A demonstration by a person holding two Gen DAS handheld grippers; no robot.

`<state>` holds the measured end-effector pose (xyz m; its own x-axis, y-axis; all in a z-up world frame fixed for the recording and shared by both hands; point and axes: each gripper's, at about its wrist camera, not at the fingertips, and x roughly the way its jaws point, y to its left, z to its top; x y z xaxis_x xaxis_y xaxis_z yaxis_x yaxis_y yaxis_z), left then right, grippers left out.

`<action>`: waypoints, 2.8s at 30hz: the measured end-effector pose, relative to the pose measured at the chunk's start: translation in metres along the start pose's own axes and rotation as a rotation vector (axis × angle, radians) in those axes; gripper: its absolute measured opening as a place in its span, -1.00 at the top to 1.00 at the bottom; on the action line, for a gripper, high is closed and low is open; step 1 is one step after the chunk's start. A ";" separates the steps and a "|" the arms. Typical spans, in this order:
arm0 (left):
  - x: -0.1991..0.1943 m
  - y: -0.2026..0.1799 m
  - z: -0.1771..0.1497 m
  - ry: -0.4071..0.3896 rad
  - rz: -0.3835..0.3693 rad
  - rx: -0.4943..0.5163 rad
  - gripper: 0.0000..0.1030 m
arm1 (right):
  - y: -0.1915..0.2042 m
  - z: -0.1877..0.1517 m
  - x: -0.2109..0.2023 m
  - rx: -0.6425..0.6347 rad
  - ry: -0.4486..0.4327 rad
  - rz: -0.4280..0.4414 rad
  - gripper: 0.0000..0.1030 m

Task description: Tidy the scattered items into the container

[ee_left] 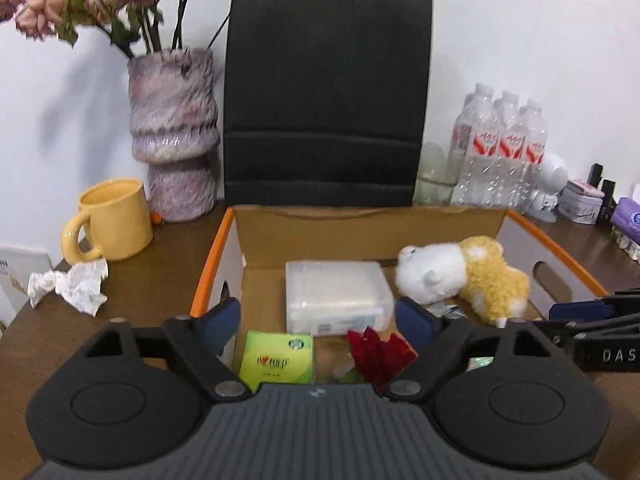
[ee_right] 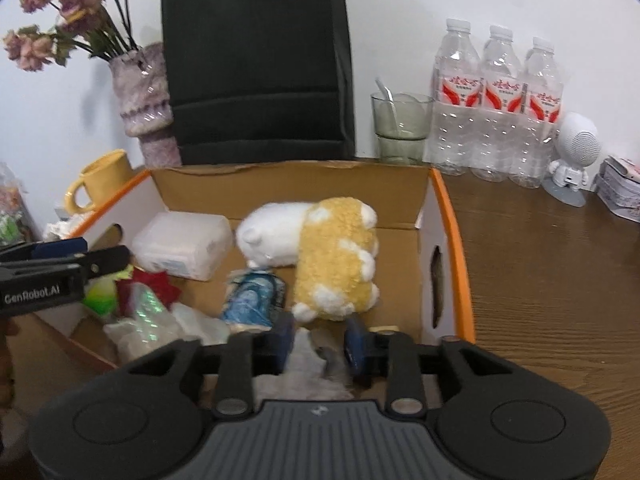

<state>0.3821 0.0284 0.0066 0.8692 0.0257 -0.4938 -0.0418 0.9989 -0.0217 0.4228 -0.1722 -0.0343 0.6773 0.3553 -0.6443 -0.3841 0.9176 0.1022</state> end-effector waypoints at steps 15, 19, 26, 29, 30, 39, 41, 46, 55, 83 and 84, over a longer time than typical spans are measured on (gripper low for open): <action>-0.062 0.004 -0.006 -0.124 -0.071 -0.006 -1.00 | 0.004 -0.011 -0.055 -0.019 -0.117 -0.029 -0.76; -0.094 0.004 -0.021 -0.164 -0.088 0.059 -1.00 | 0.001 -0.026 -0.082 -0.029 -0.147 -0.042 -0.76; -0.119 0.007 -0.049 -0.152 -0.129 0.042 -1.00 | 0.005 -0.061 -0.099 -0.033 -0.116 -0.046 -0.76; -0.115 0.000 -0.060 -0.103 -0.143 0.086 -1.00 | 0.013 -0.075 -0.093 -0.049 -0.070 -0.037 -0.76; -0.112 -0.003 -0.063 -0.084 -0.150 0.105 -1.00 | 0.015 -0.079 -0.090 -0.056 -0.053 -0.034 -0.76; -0.090 -0.025 -0.089 0.058 -0.205 0.201 -0.79 | 0.032 -0.096 -0.066 -0.118 0.012 -0.052 -0.62; -0.087 -0.025 -0.090 0.072 -0.207 0.199 -0.73 | 0.033 -0.097 -0.064 -0.121 0.013 -0.056 -0.59; -0.081 -0.026 -0.093 0.108 -0.218 0.208 -0.59 | 0.036 -0.099 -0.061 -0.135 0.010 -0.055 -0.52; -0.069 -0.029 -0.099 0.170 -0.225 0.217 -0.26 | 0.035 -0.103 -0.059 -0.120 0.019 -0.015 0.06; -0.077 -0.028 -0.094 0.138 -0.256 0.184 0.43 | 0.026 -0.100 -0.071 -0.038 -0.010 -0.010 0.38; -0.077 -0.028 -0.093 0.140 -0.252 0.182 0.42 | 0.026 -0.098 -0.071 -0.031 -0.010 -0.019 0.30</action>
<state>0.2705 -0.0051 -0.0360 0.7642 -0.2160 -0.6077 0.2652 0.9642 -0.0092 0.3034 -0.1905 -0.0600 0.6910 0.3395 -0.6381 -0.3901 0.9184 0.0662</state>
